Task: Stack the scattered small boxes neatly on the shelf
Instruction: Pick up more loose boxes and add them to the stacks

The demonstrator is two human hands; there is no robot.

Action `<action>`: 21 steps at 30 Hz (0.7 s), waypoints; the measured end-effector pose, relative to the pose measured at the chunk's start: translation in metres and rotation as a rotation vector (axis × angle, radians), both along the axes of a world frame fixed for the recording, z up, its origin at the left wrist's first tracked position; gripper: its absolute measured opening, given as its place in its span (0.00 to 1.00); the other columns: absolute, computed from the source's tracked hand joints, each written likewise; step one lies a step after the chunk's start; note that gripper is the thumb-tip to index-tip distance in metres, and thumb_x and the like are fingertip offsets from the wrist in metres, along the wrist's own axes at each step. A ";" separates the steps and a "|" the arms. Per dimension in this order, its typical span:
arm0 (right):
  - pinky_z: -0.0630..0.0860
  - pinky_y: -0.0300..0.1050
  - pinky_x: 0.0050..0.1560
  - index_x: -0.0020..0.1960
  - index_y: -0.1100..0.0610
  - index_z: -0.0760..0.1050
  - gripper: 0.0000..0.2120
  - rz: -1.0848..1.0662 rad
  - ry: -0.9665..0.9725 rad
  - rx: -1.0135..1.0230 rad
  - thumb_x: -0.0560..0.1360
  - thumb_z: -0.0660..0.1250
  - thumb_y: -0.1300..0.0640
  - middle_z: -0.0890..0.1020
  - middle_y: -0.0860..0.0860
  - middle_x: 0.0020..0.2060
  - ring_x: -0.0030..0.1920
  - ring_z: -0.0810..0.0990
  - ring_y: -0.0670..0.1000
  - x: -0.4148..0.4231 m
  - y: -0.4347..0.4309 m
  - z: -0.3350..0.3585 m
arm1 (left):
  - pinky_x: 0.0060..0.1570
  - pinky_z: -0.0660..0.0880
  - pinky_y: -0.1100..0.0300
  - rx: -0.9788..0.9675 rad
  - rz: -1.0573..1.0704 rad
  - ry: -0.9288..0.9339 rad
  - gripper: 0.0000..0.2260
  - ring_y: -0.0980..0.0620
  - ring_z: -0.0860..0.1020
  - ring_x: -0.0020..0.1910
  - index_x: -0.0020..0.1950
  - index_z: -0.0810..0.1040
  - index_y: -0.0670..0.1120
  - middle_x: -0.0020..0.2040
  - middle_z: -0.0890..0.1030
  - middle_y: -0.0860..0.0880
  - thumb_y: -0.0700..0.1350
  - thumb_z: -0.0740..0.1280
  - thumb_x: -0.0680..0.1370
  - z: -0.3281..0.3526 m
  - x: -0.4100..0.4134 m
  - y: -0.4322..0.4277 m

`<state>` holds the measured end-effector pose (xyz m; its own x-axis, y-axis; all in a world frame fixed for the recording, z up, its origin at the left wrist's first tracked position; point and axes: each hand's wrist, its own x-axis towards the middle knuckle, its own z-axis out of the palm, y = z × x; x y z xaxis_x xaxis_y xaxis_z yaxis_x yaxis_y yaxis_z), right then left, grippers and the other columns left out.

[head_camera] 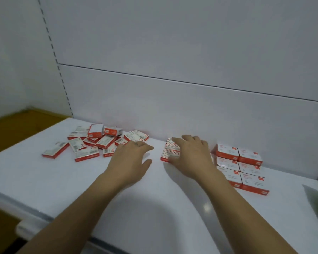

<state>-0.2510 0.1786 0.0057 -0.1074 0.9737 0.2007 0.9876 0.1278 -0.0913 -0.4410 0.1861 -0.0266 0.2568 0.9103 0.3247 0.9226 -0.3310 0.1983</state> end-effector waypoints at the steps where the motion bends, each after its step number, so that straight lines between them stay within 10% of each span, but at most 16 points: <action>1: 0.59 0.53 0.67 0.73 0.46 0.63 0.30 0.052 0.026 0.010 0.74 0.63 0.41 0.68 0.52 0.71 0.69 0.65 0.56 -0.009 0.001 0.001 | 0.66 0.65 0.48 0.011 0.039 0.005 0.21 0.51 0.69 0.68 0.69 0.70 0.58 0.69 0.72 0.55 0.59 0.63 0.76 0.000 -0.011 -0.004; 11: 0.60 0.55 0.69 0.74 0.50 0.61 0.32 0.359 0.085 -0.088 0.74 0.64 0.40 0.67 0.53 0.72 0.71 0.64 0.56 -0.101 0.021 -0.010 | 0.66 0.66 0.48 -0.067 0.477 0.000 0.26 0.49 0.68 0.68 0.71 0.67 0.58 0.71 0.70 0.53 0.64 0.62 0.74 0.001 -0.114 -0.050; 21: 0.66 0.49 0.49 0.54 0.54 0.69 0.13 0.195 0.075 -0.081 0.71 0.62 0.53 0.77 0.54 0.52 0.53 0.74 0.58 -0.121 0.079 -0.027 | 0.65 0.66 0.48 -0.024 0.472 -0.077 0.26 0.49 0.68 0.68 0.70 0.68 0.58 0.70 0.71 0.53 0.64 0.63 0.74 0.000 -0.120 -0.037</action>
<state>-0.3719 0.2578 -0.0217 -0.2826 0.9494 0.1374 0.9351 0.3046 -0.1812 -0.5605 0.1492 -0.0263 -0.2099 0.9294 0.3036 0.9534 0.1258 0.2741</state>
